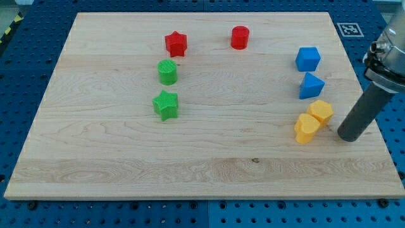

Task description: Slide the yellow heart slightly left

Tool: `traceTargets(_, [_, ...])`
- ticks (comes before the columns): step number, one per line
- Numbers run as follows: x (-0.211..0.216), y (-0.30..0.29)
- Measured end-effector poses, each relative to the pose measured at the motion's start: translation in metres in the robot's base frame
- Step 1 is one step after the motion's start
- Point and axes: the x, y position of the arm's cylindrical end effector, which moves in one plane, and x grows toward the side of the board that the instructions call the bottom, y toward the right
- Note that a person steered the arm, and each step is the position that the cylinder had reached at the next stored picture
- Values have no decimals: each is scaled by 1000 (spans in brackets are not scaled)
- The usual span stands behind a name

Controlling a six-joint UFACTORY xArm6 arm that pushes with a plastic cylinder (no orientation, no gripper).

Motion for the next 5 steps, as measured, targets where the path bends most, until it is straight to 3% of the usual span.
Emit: traceTargets(5, [-15,-88])
